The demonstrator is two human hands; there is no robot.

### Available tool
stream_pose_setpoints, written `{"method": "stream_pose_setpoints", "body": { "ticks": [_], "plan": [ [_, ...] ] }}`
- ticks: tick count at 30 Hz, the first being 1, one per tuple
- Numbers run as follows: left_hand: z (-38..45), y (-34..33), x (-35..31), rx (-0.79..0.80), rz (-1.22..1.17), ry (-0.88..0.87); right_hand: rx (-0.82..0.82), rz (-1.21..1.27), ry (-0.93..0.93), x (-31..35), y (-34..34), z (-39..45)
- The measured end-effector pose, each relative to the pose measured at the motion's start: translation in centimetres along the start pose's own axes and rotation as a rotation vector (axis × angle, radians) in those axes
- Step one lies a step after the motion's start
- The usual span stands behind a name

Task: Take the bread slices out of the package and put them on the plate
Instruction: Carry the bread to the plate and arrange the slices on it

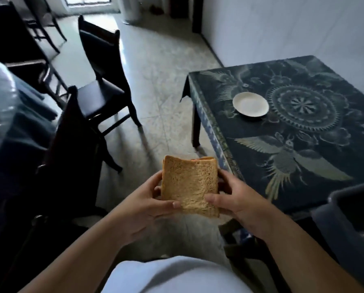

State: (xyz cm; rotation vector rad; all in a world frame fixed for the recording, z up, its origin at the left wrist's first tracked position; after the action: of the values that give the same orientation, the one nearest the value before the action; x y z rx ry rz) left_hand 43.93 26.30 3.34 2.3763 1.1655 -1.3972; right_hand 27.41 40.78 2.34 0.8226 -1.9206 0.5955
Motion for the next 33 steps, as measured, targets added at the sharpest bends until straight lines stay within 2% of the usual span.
{"method": "stream_pose_setpoints", "body": {
  "ticks": [5, 13, 22, 29, 33],
  "plan": [
    [-2.0, 7.3, -0.3, -0.150, -0.092, -0.018, 0.136, -0.114, -0.026, 0.2, -7.6, 2.8],
    [-1.6, 12.8, -1.3, -0.230, -0.141, -0.036, 0.203, -0.096, -0.079, 0.2, -13.5, 6.2],
    [5.7, 13.5, -4.7, -0.230, -0.159, -0.017, 0.232, -0.035, -0.121, 2.7, -13.3, 13.9],
    [15.9, 13.5, -11.0, -0.313, -0.135, -0.029, 0.267, 0.023, -0.120, 6.8, -12.5, 25.6],
    [21.3, 13.6, -15.5, -0.369, -0.116, -0.035, 0.271, -0.030, -0.087, 10.4, -12.7, 32.3]
  ]
}}
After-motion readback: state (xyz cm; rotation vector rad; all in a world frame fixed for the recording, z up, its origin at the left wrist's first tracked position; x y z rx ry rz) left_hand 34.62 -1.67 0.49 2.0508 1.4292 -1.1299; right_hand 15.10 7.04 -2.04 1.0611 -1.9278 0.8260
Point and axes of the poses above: each hand's wrist, its own z-axis towards the middle knuckle, its own y-axis out of the back of the hand, x = y × z, the point moved 3 cm from there along z, towards the middle knuckle, and after that the axes turned 14 degrees about -x, right-handed, at the moved point
